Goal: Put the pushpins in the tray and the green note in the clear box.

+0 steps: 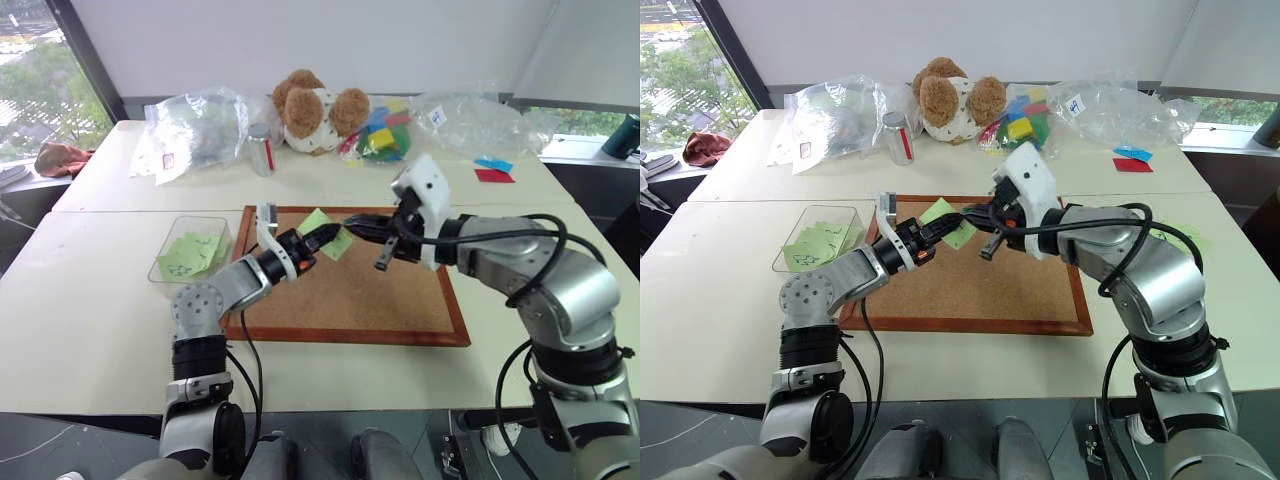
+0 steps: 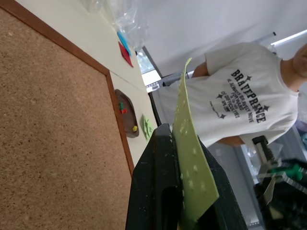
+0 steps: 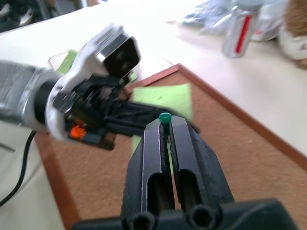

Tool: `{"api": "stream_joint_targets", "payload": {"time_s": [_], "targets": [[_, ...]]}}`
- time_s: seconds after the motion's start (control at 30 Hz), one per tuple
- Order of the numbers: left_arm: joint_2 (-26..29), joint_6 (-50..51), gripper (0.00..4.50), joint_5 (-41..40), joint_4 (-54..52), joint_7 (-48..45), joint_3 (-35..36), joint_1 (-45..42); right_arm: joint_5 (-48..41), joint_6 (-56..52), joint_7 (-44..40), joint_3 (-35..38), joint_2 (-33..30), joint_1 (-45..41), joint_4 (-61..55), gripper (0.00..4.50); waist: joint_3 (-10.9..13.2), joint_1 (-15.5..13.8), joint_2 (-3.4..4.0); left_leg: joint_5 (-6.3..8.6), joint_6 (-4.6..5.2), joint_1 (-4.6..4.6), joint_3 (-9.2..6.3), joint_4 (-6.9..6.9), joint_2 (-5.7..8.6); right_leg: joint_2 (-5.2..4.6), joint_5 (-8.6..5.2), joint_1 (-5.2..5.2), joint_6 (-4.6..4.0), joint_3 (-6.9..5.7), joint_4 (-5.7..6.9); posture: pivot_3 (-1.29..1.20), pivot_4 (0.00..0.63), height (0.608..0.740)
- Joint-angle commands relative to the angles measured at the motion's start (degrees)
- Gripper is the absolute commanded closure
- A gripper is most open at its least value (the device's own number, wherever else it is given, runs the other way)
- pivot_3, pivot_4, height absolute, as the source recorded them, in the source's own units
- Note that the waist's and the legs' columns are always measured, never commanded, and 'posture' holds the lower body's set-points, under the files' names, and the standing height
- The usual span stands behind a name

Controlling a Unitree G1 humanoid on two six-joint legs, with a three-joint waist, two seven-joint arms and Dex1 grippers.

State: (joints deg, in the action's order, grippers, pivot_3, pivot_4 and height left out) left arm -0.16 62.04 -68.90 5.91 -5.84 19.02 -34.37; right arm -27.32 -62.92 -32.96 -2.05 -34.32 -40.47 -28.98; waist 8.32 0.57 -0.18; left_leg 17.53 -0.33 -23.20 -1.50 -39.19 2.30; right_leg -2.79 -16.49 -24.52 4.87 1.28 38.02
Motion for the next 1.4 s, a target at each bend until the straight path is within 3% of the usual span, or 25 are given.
{"api": "stream_joint_targets", "payload": {"time_s": [0.03,0.23,0.5,0.93,1.03,1.27,1.4], "targets": [[0.3,-0.9,4.47,-1.1,-1.9,0.0,0.3,-0.4,1.9,3.2,2.0,7.2,-2.0,-0.2,8.2,4.5,0.0,-0.1,0.0,0.0,0.0,0.0,0.0,0.0,0.01,-0.01,0.0,0.0,0.0,0.0,0.0,0.0,0.15,0.74],[0.8,-0.7,4.47,-1.9,-3.7,0.2,0.0,0.2,5.8,11.1,4.3,13.4,-4.3,-0.3,28.9,4.5,0.0,0.0,0.0,0.0,0.0,0.0,0.02,0.03,0.02,0.0,0.0,0.0,0.0,0.0,0.0,0.0,0.15,0.74],[0.8,-1.2,4.47,-2.0,-5.2,0.5,-0.3,0.8,11.9,24.2,3.6,12.0,-4.5,-1.6,52.2,4.5,0.0,0.1,0.0,-0.03,-0.03,0.02,0.08,0.02,0.01,0.03,0.0,0.0,0.0,0.06,0.04,0.0,0.15,0.74],[1.7,-2.4,4.47,-1.1,-5.9,0.0,-0.9,1.2,16.2,33.9,1.3,10.2,-3.1,-4.4,68.1,4.5,0.0,0.1,0.0,-0.04,-0.04,0.02,0.09,0.01,0.01,0.05,0.0,0.0,0.0,0.07,0.04,0.0,0.15,0.74],[1.5,-2.5,4.5,-1.0,-6.2,0.0,-1.1,1.5,16.5,34.6,1.2,10.3,-2.9,-4.5,69.6,3.51,0.0,0.1,0.0,-0.04,-0.04,0.02,0.09,0.01,0.01,0.04,0.0,0.0,0.0,0.07,0.04,0.0,0.15,0.74],[1.7,-2.9,4.5,-1.0,-6.5,0.1,-1.3,1.8,16.3,33.0,0.8,11.3,-4.0,-4.4,66.5,0.03,0.0,0.1,0.0,-0.04,-0.05,0.02,0.09,0.0,0.01,0.04,0.0,0.01,0.0,0.07,0.04,0.0,0.15,0.74],[1.9,-3.0,4.5,-1.0,-6.7,0.0,-1.6,2.1,15.3,29.4,-0.7,11.6,-4.8,-3.0,59.4,0.03,0.0,0.1,0.0,-0.04,-0.05,0.02,0.09,0.0,0.01,0.04,0.0,0.01,0.0,0.07,0.04,0.0,0.15,0.74]]}}
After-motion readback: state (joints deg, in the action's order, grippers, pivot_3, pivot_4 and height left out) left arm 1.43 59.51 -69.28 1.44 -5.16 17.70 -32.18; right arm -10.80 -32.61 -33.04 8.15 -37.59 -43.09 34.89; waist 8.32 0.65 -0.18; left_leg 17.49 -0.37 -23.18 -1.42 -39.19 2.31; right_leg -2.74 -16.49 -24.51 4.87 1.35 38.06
